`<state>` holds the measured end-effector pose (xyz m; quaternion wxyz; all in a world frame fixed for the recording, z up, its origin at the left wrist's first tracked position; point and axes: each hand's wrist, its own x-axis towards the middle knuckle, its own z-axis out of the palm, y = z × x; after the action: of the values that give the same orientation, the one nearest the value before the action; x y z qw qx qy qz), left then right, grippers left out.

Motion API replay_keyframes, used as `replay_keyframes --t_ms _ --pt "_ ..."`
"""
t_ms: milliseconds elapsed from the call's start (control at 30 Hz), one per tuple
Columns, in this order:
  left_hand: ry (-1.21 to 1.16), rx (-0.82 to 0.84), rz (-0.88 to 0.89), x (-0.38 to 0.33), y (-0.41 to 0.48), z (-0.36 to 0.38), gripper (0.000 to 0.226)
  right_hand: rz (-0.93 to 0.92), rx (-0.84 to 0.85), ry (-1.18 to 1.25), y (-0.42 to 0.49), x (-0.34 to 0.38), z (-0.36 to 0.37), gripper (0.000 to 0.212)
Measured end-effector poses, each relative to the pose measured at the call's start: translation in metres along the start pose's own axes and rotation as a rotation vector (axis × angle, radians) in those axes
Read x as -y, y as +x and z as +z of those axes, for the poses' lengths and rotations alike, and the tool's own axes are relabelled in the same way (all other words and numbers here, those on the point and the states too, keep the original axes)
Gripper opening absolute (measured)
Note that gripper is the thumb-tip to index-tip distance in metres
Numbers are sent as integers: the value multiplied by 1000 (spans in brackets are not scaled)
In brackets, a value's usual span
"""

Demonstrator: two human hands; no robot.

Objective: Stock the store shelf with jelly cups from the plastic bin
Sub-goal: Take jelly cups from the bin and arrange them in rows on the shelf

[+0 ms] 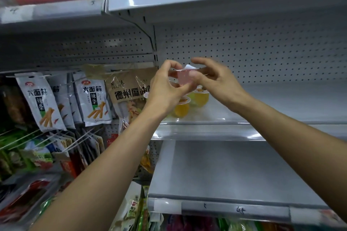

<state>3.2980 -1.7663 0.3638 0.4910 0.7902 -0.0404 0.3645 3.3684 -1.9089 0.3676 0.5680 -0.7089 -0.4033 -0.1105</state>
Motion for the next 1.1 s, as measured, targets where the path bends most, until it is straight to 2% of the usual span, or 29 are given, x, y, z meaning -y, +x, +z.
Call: replay_keyframes --t_ms 67,133,200,300,400,600,833,933,1000,1100 --pt "15 30 3 -5 -4 4 52 19 22 53 -3 5 2 32" --pt "92 63 5 -6 -7 4 59 35 -28 70 -5 3 1 26" --pt "364 43 63 -1 -8 -1 58 80 -72 23 -9 -5 -5 28" --pt "925 4 178 8 -12 -6 43 152 -58 -86 -16 -24 -10 34" --pt "1111 74 161 17 -17 -2 47 203 -22 -201 -23 -40 -9 37" --pt "1138 70 201 20 -16 2 37 242 -7 -219 -24 -51 -2 30" --pt "1101 101 165 23 -16 2 31 208 55 -322 -24 -54 -1 31" --pt "1081 112 112 21 -20 2 39 177 65 -509 -29 -48 -5 46" --pt "1026 87 84 18 -28 -2 44 125 14 -682 -38 -41 -8 54" --pt "891 17 93 14 -48 -9 39 -58 -118 -777 -57 -25 -10 45"
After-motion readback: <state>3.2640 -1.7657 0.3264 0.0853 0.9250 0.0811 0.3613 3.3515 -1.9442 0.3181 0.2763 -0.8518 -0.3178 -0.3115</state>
